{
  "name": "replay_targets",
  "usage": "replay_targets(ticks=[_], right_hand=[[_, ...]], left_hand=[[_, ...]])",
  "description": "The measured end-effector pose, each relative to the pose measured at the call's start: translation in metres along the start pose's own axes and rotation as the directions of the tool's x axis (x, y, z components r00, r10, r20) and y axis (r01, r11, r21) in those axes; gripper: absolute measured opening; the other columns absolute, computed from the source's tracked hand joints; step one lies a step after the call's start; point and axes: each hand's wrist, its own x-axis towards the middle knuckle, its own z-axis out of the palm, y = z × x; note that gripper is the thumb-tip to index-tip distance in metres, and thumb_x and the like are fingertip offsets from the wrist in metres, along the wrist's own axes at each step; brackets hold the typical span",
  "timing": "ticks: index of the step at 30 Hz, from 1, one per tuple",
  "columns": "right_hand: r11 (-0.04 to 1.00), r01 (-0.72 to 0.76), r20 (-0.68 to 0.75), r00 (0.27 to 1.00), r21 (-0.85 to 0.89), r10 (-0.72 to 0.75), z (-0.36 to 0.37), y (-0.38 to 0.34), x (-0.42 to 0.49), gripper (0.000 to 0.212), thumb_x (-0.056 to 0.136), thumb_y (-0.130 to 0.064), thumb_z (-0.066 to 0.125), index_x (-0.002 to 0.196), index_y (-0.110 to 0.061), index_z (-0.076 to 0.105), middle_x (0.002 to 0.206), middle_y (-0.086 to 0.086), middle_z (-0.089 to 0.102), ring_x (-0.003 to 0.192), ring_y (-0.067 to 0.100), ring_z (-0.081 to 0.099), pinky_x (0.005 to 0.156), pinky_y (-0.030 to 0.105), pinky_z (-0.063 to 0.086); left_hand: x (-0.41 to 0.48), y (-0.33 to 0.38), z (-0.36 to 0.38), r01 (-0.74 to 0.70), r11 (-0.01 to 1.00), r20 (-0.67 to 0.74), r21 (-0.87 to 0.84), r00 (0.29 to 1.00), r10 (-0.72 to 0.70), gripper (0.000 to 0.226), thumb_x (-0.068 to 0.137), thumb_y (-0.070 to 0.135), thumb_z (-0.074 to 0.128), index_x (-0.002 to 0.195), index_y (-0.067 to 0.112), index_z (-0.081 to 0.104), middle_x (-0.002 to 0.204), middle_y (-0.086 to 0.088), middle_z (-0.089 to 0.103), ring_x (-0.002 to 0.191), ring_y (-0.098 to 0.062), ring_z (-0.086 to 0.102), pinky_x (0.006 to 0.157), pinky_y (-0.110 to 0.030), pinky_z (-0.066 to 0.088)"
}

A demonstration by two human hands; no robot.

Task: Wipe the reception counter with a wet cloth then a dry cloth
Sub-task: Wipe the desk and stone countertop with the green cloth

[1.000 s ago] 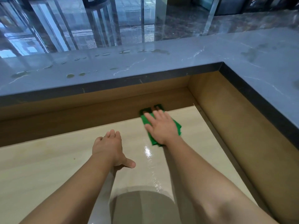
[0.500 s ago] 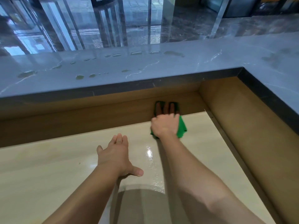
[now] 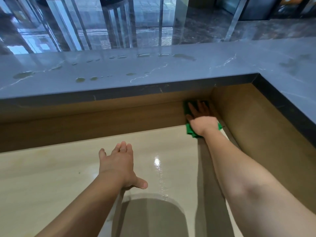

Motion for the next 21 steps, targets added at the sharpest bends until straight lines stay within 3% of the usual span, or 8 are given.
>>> replay_targets(ticks=[3,7,9,11,15,18,21], right_hand=[[0.993,-0.115,-0.031,0.993,-0.005,0.115,-0.002,0.011,0.002,0.059,0.102,-0.048,0.022,0.155,-0.035,0.002,0.164,-0.001,-0.007,0.15,0.022,-0.007,0.121,0.043,0.003],[0.981,-0.194,-0.064,0.979,-0.004,0.194,0.007,-0.042,0.001,0.06,0.102,-0.044,0.023,0.156,-0.028,0.004,0.163,0.007,-0.003,0.15,0.029,-0.003,0.12,0.047,0.002],[0.995,-0.101,-0.078,0.992,0.0,0.101,0.014,-0.087,-0.006,0.06,0.101,-0.04,0.026,0.156,-0.027,0.005,0.163,0.009,-0.001,0.15,0.03,-0.001,0.119,0.048,0.004],[0.997,0.081,-0.05,0.995,-0.001,-0.081,0.023,-0.137,-0.017,0.063,0.1,-0.036,0.031,0.156,-0.027,0.004,0.163,0.009,-0.005,0.15,0.03,-0.003,0.119,0.05,0.003],[0.89,0.457,0.021,0.89,-0.01,-0.456,0.034,-0.196,-0.039,0.062,0.1,-0.038,0.032,0.156,-0.032,0.007,0.164,0.004,-0.005,0.15,0.026,-0.006,0.12,0.047,0.0],[0.843,0.538,0.055,0.842,0.004,-0.537,0.027,-0.177,-0.027,0.057,0.101,-0.044,0.029,0.154,-0.038,0.008,0.164,-0.002,-0.004,0.15,0.02,-0.005,0.121,0.042,0.001],[0.9,0.436,0.02,0.9,0.007,-0.436,0.019,-0.13,-0.013,0.057,0.102,-0.045,0.029,0.154,-0.039,0.009,0.164,-0.002,-0.002,0.15,0.017,-0.003,0.121,0.039,0.003]], left_hand=[[0.0,-0.001,0.001,-0.008,1.0,-0.016,-0.009,1.0,0.008,0.14,0.052,0.086,0.062,0.153,0.015,-0.003,0.162,-0.002,-0.004,0.149,-0.016,-0.002,0.114,-0.056,0.004],[0.0,-0.002,0.003,-0.022,0.999,-0.045,-0.024,0.999,0.021,0.14,0.051,0.087,0.061,0.153,0.014,-0.001,0.162,-0.002,0.0,0.149,-0.017,0.0,0.114,-0.057,-0.002],[-0.001,-0.002,0.004,-0.026,0.999,-0.055,-0.034,0.998,0.024,0.14,0.051,0.086,0.062,0.154,0.014,-0.001,0.162,-0.003,-0.001,0.149,-0.017,0.0,0.114,-0.057,-0.005],[-0.001,-0.003,0.004,-0.025,0.999,-0.054,-0.038,0.998,0.023,0.14,0.052,0.085,0.062,0.153,0.014,-0.002,0.162,-0.003,-0.002,0.149,-0.016,-0.002,0.114,-0.056,-0.006],[-0.002,-0.001,0.002,-0.021,0.999,-0.047,-0.037,0.999,0.019,0.138,0.052,0.085,0.063,0.154,0.014,0.002,0.162,-0.003,-0.002,0.149,-0.016,-0.001,0.114,-0.055,-0.006],[-0.003,-0.001,0.001,-0.015,0.999,-0.043,-0.029,0.999,0.014,0.137,0.054,0.085,0.062,0.154,0.016,-0.001,0.162,-0.002,-0.004,0.149,-0.017,-0.003,0.114,-0.054,-0.007],[-0.003,-0.002,0.003,-0.019,0.999,-0.048,-0.038,0.999,0.018,0.137,0.054,0.086,0.061,0.153,0.016,-0.004,0.162,-0.002,-0.006,0.149,-0.016,-0.004,0.114,-0.054,-0.008]])
